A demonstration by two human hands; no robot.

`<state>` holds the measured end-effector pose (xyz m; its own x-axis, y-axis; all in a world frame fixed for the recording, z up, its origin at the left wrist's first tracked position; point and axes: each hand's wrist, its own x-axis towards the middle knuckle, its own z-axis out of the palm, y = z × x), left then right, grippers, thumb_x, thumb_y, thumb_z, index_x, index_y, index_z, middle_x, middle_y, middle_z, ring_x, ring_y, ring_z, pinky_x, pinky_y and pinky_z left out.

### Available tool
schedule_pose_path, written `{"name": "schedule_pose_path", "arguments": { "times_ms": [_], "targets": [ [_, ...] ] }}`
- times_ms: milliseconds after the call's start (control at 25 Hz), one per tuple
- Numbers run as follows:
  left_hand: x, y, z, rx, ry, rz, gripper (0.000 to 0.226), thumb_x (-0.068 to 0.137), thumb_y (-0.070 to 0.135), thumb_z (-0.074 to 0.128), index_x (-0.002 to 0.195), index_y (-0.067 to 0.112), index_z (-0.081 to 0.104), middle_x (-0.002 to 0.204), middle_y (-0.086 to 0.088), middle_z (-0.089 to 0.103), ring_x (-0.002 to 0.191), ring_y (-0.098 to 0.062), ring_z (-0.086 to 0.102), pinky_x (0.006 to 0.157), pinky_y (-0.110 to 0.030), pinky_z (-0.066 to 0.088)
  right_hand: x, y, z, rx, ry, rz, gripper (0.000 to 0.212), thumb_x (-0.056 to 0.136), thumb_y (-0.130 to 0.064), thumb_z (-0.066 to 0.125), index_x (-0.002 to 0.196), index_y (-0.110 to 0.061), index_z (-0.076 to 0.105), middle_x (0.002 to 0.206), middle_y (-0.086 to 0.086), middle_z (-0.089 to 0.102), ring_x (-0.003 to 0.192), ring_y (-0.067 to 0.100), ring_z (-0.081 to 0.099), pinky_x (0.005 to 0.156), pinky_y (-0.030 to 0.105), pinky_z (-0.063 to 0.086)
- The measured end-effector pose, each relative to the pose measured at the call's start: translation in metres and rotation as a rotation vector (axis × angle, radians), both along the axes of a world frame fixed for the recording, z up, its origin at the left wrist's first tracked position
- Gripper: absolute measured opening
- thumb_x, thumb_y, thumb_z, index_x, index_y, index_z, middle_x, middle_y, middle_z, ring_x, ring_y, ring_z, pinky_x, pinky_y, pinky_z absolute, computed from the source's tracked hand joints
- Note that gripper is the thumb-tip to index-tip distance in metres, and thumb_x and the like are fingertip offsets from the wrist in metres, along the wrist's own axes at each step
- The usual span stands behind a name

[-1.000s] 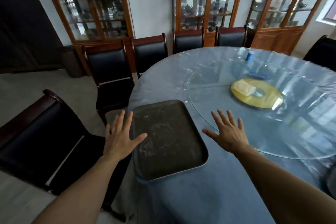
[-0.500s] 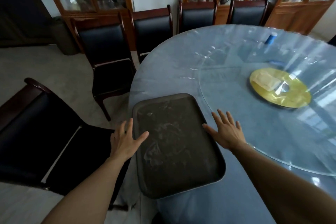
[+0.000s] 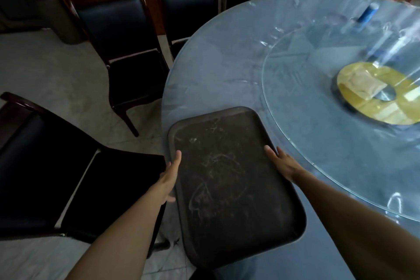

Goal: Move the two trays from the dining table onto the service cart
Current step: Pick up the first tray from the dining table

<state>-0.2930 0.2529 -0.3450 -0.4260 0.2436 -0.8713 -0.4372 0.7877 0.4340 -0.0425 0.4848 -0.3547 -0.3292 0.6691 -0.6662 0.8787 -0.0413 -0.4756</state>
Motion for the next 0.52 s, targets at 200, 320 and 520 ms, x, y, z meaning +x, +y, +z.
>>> {"name": "schedule_pose_path", "arguments": {
  "times_ms": [200, 320, 520],
  "targets": [
    [-0.012, 0.003, -0.007, 0.027, -0.114, 0.045, 0.121, 0.053, 0.099, 0.036, 0.152, 0.029, 0.035, 0.153, -0.010, 0.039, 0.138, -0.038, 0.036, 0.106, -0.067, 0.032, -0.012, 0.014, -0.005, -0.185, 0.028, -0.190, 0.101, 0.075, -0.090, 0.022, 0.157, -0.031, 0.021, 0.164, 0.011, 0.019, 0.149, 0.033, 0.020, 0.119, 0.056, 0.014],
    [-0.020, 0.000, -0.010, 0.060, -0.173, 0.078, 0.117, 0.052, 0.100, 0.037, 0.144, 0.028, 0.045, 0.142, -0.009, 0.047, 0.133, -0.038, 0.039, 0.100, -0.067, 0.035, -0.019, 0.023, -0.002, -0.265, -0.002, -0.244, 0.102, 0.074, -0.090, 0.016, 0.156, -0.030, 0.024, 0.165, 0.010, 0.015, 0.151, 0.033, 0.013, 0.118, 0.062, 0.010],
    [-0.024, -0.002, -0.015, 0.110, -0.225, 0.117, 0.082, 0.064, 0.097, 0.033, 0.113, 0.035, 0.056, 0.125, -0.006, 0.052, 0.129, -0.037, 0.042, 0.101, -0.068, 0.033, -0.020, 0.028, 0.008, -0.389, -0.041, -0.344, 0.105, 0.073, -0.092, 0.012, 0.154, -0.027, 0.030, 0.162, 0.010, 0.025, 0.146, 0.038, 0.025, 0.107, 0.070, 0.022]
  ]
}}
